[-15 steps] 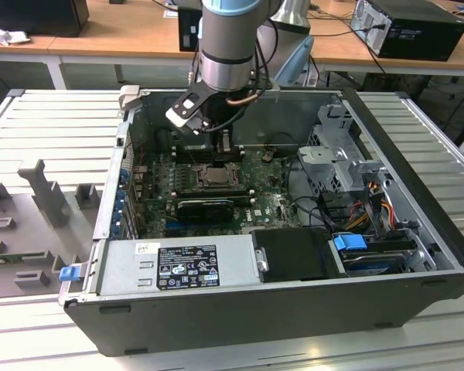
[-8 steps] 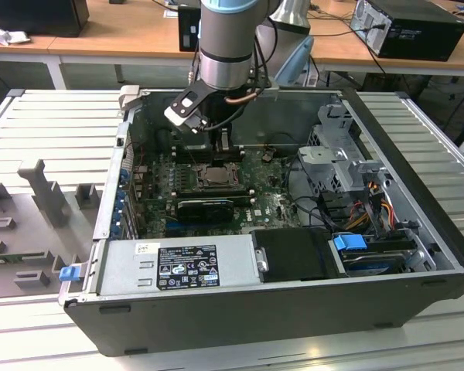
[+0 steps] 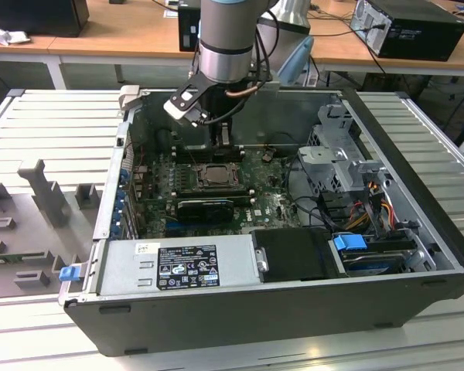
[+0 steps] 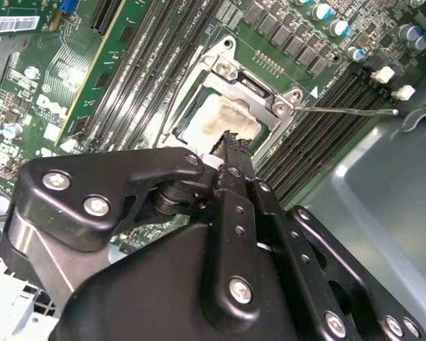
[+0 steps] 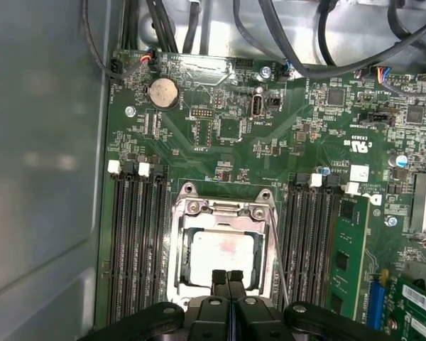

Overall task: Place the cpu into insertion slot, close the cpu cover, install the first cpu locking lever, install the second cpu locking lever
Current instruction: 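Install the first cpu locking lever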

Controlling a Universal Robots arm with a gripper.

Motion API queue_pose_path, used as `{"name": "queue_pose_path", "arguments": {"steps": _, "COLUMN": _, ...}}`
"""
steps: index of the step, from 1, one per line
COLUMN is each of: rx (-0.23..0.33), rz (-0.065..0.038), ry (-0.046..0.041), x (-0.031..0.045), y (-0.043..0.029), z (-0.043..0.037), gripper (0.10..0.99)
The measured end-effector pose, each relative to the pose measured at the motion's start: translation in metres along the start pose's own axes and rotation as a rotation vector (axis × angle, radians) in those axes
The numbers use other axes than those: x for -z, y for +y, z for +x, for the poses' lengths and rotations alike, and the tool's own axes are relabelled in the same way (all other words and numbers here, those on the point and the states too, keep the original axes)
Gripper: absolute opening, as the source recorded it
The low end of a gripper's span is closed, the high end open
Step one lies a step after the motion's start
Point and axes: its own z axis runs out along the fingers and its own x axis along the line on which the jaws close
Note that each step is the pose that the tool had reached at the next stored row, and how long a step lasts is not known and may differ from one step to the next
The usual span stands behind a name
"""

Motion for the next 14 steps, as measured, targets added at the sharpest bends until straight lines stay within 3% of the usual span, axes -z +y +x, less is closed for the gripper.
{"name": "queue_pose_path", "arguments": {"steps": 5, "rx": 0.0, "rz": 0.0, "ry": 0.0, "x": 0.0061, "y": -0.0001, "z": 0.0001, "gripper": 0.106}}
{"name": "queue_pose_path", "arguments": {"steps": 9, "rx": 0.0, "rz": 0.0, "ry": 0.0, "x": 0.0182, "y": -0.0004, "z": 0.0002, "gripper": 0.106}}
{"name": "queue_pose_path", "arguments": {"steps": 11, "rx": 0.0, "rz": 0.0, "ry": 0.0, "x": 0.0299, "y": -0.0006, "z": 0.0003, "gripper": 0.106}}
{"name": "queue_pose_path", "arguments": {"steps": 14, "rx": 0.0, "rz": 0.0, "ry": 0.0, "x": 0.0338, "y": -0.0007, "z": 0.0003, "gripper": 0.106}}
